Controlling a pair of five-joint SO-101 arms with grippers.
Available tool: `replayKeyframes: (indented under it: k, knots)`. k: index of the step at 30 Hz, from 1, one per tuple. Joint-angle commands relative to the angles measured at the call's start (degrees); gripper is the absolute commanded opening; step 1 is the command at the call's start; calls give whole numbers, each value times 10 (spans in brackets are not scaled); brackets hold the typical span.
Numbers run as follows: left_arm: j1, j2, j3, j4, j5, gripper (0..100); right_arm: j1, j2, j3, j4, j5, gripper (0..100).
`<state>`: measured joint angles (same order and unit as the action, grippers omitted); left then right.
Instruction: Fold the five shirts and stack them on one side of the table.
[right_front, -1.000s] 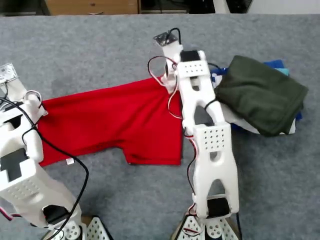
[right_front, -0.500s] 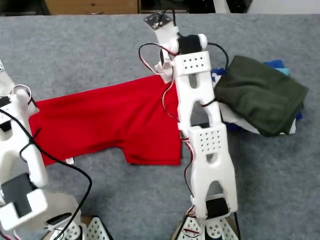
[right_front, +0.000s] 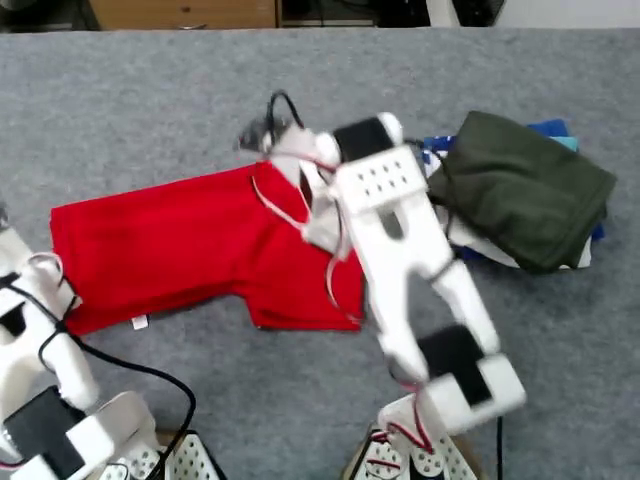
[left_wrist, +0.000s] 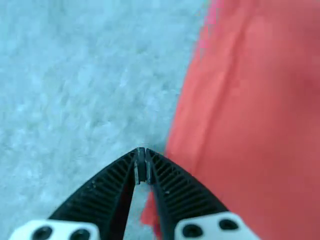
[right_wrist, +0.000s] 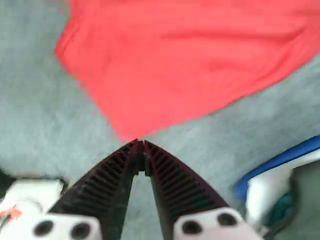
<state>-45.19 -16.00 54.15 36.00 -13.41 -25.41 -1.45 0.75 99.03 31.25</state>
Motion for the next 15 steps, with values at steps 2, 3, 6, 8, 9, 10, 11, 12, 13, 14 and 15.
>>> replayKeyframes:
  k: [2,3,6,8,9,10,11,12,13,14,15]
  knots:
    - [-19,-25,1,-11,-2,20,-7,-139,152,-14,44,2]
    - [-18,-25,1,-11,-2,20,-7,-161,176,-25,55,2]
    - [-18,-25,1,-11,-2,20,-7,-225,240,-62,113,2]
    - [-18,-25,2,-11,-2,20,-21,-265,277,-68,152,2]
    - [-18,-25,2,-11,-2,20,-34,-284,295,-68,167,2]
    - [-18,-25,2,-11,-2,20,-54,-301,311,-69,176,2]
    - [-18,-25,2,-11,-2,20,-75,-317,327,-78,178,2]
    - [-18,-25,2,-11,-2,20,-94,-331,344,-90,177,2]
    - [-18,-25,3,-11,-2,20,-109,-342,362,-105,176,5]
    - [-18,-25,3,-11,-2,20,-120,-348,379,-122,176,24]
    - [-18,-25,3,-11,-2,20,-127,-349,396,-142,176,60]
